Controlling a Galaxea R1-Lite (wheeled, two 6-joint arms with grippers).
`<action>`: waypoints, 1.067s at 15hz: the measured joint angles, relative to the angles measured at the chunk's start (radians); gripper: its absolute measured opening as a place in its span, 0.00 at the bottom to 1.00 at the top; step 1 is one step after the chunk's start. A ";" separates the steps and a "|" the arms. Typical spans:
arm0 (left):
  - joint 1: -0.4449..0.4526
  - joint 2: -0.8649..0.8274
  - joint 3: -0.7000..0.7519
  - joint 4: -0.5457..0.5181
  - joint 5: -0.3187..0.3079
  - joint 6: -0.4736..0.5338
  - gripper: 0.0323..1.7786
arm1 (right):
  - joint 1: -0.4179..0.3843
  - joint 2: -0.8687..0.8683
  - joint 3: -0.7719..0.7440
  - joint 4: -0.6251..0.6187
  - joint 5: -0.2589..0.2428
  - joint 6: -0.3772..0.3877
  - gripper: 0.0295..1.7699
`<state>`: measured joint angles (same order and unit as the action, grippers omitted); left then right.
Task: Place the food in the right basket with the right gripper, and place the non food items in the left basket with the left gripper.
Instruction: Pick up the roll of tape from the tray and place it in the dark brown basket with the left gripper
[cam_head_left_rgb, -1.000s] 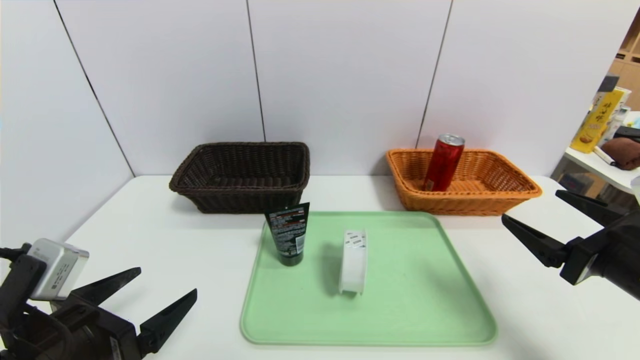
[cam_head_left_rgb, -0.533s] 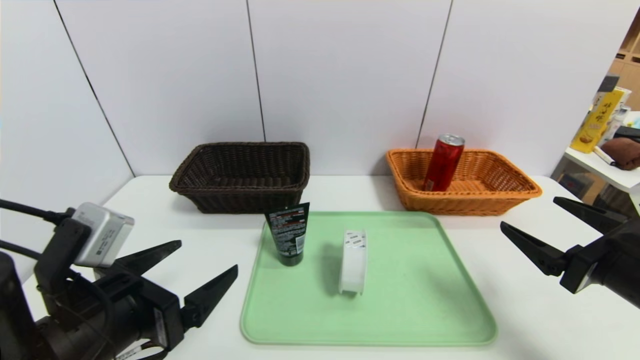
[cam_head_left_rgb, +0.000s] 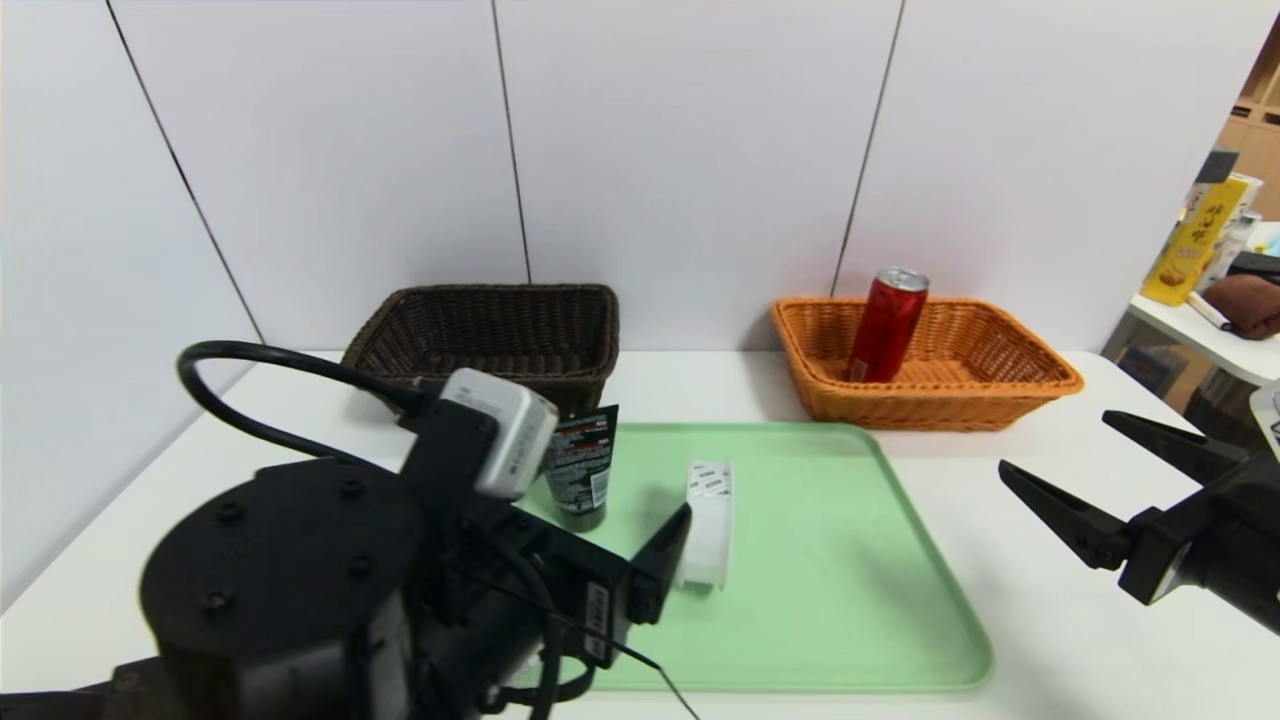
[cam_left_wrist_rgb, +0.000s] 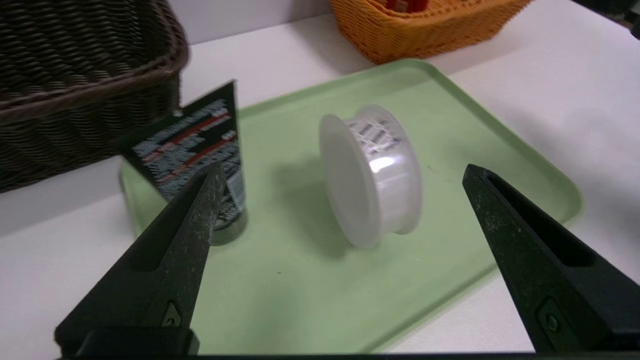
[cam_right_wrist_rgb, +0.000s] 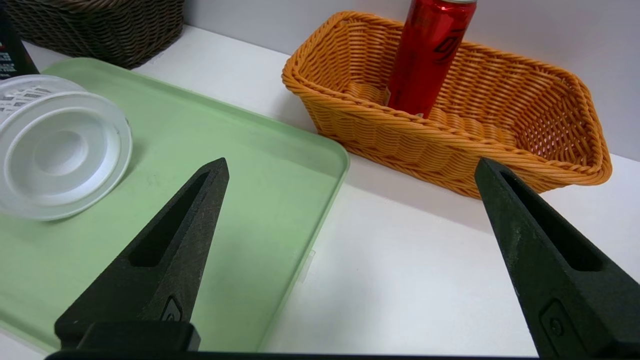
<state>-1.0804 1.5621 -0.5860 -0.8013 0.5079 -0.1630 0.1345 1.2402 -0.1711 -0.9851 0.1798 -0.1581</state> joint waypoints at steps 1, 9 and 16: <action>-0.024 0.024 -0.031 0.032 0.006 -0.006 0.95 | 0.000 0.000 0.002 0.000 0.000 0.000 0.96; -0.073 0.129 -0.258 0.284 0.109 -0.117 0.95 | 0.000 0.002 0.011 -0.001 0.000 0.012 0.96; -0.087 0.184 -0.345 0.331 0.172 -0.131 0.95 | 0.001 0.001 0.018 -0.002 0.000 0.011 0.96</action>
<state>-1.1670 1.7464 -0.9309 -0.4700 0.6796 -0.2938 0.1360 1.2411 -0.1534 -0.9874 0.1794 -0.1472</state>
